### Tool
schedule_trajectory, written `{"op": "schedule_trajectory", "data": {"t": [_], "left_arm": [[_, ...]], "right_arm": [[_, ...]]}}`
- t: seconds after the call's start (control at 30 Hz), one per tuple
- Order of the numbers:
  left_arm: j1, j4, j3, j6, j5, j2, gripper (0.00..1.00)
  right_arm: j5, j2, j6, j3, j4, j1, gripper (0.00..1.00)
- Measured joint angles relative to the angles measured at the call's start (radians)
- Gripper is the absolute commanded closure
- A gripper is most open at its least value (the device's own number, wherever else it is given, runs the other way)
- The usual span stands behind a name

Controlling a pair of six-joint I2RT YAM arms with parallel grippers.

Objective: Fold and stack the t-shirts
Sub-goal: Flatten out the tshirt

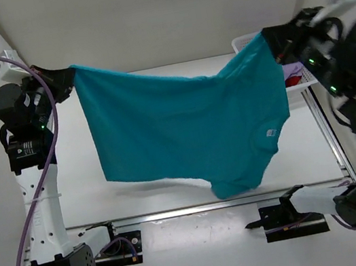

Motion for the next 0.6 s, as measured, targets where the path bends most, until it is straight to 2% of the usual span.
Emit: {"op": "schedule_trajectory", "data": {"t": [0.07, 0.13, 0.23, 0.33, 0.43, 0.5, 0.6], "left_arm": [[0.005, 0.033, -0.023, -0.007, 0.006, 0.009, 1.00], [0.003, 0.075, -0.074, -0.010, 0.004, 0.026, 1.00], [-0.007, 0.103, -0.141, -0.011, -0.010, 0.092, 1.00], [-0.027, 0.124, -0.141, -0.022, -0.031, 0.235, 1.00], [-0.045, 0.122, -0.051, -0.043, -0.036, 0.415, 1.00], [-0.052, 0.094, 0.079, -0.065, -0.032, 0.542, 1.00], [-0.054, 0.071, 0.286, -0.092, -0.028, 0.667, 1.00]], "right_arm": [[-0.115, 0.071, -0.002, -0.050, 0.030, -0.131, 1.00], [-0.172, 0.135, -0.003, -0.107, 0.056, -0.200, 1.00], [-0.245, 0.278, -0.005, -0.145, 0.071, -0.254, 1.00], [-0.319, 0.470, -0.005, -0.119, 0.079, -0.287, 1.00], [-0.372, 0.637, 0.004, 0.031, 0.048, -0.319, 1.00], [-0.409, 0.747, 0.022, 0.211, 0.039, -0.344, 1.00], [-0.472, 0.763, 0.060, 0.290, 0.136, -0.393, 1.00]]}}
